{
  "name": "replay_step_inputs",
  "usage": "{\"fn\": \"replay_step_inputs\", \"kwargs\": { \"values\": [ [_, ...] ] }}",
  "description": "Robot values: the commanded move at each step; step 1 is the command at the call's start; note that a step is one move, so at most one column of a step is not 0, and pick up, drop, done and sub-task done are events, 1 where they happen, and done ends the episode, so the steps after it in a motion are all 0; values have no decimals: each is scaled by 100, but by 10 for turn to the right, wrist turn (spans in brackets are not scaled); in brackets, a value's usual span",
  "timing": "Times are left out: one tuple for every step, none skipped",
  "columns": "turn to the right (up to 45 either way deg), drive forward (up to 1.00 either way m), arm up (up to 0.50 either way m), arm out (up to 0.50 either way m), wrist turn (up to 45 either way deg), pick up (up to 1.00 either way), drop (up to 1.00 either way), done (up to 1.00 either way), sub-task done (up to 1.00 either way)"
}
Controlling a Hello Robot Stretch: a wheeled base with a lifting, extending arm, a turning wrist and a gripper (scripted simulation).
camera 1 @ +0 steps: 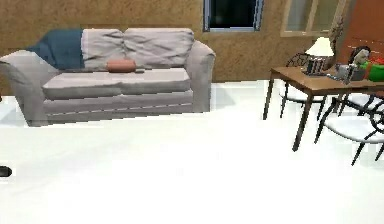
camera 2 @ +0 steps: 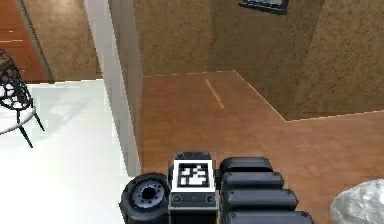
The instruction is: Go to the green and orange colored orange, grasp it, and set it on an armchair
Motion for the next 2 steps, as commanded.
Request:
{"fn": "replay_step_inputs", "kwargs": {
  "values": [
    [-90,0,0,0,0,0,0,0,0],
    [0,50,0,0,0,0,0,0,0]
  ]
}}
